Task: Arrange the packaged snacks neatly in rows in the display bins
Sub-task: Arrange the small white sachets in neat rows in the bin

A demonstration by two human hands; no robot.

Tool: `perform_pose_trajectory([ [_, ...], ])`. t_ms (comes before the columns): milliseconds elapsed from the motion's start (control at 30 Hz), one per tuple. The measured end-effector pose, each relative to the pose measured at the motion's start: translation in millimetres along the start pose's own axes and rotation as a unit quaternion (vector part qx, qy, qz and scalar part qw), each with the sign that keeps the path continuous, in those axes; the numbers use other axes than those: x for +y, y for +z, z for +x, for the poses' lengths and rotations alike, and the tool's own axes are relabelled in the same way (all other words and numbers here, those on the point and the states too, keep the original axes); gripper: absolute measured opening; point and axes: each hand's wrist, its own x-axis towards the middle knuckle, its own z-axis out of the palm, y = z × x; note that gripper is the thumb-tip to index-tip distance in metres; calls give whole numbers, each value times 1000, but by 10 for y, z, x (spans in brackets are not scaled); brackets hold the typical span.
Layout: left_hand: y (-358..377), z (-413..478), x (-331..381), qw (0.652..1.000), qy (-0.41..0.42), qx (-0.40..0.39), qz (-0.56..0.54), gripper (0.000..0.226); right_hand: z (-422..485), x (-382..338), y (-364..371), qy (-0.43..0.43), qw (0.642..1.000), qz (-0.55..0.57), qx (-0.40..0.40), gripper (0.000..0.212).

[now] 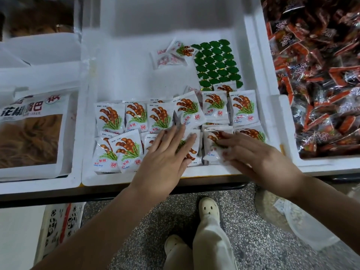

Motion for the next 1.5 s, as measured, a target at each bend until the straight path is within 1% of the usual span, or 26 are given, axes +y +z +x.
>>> perform_pose_trajectory([
  [33,-2,-1,5,1000,0,-3,2,53,-38,-1,9,0,1000,-1,-15,29],
  [100,-2,-1,14,1000,1,-9,6,54,-50,-5,-6,27,999,5,-22,32],
  [200,-11,0,17,1000,0,-15,6,54,33,-10,-7,58,998,16,-13,26],
  [300,-25,10,18,1000,-3,-26,7,54,116,-28,8,64,996,-19,-58,42],
  [400,-47,9,23,999,-4,-37,3,53,138,-40,-56,74,994,-16,-78,41],
  [533,-150,2,18,999,-1,-43,-20,54,173,-52,-147,93,994,13,-61,28],
  [600,-245,32,-1,999,-3,-28,-42,52,233,-49,-199,89,995,5,-54,26],
  [667,-354,112,-63,997,-9,-4,-76,45,358,-22,-269,76,996,-7,-45,24],
  [733,-479,267,-178,996,-25,4,-89,44,556,45,-326,65,998,-16,-21,24],
  [800,-595,493,-325,991,-59,7,-120,50,839,154,-350,73,997,-14,8,24],
  [867,-600,768,-520,982,-95,22,-160,45,1167,309,-304,120,993,4,20,27],
  [933,-530,1060,-722,977,-124,31,-170,43,1502,500,-197,179,984,18,-2,36],
  [1000,-448,1320,-904,973,-145,33,-177,44,1809,693,-62,218,976,6,-27,47],
  [1067,-348,1541,-1045,970,-157,30,-184,47,2059,850,82,232,972,-8,-45,55],
  [1133,-258,1736,-1145,967,-175,12,-186,53,2240,983,223,234,970,-28,-65,64],
  [1200,-165,1901,-1231,964,-190,-11,-184,62,2359,1077,330,233,968,-47,-79,66],
  [1300,-44,2057,-1324,965,-198,-19,-172,67,2471,1147,382,229,969,-79,-53,57],
  [1400,-17,2112,-1340,970,-214,12,-114,56,2508,1173,375,203,970,-129,-41,46],
  [1433,-20,2118,-1330,972,-218,19,-90,52,2504,1180,355,198,971,-126,-39,42],
  [1500,-25,2111,-1303,978,-208,9,-31,47,2471,1180,295,205,975,-76,-20,32],
])
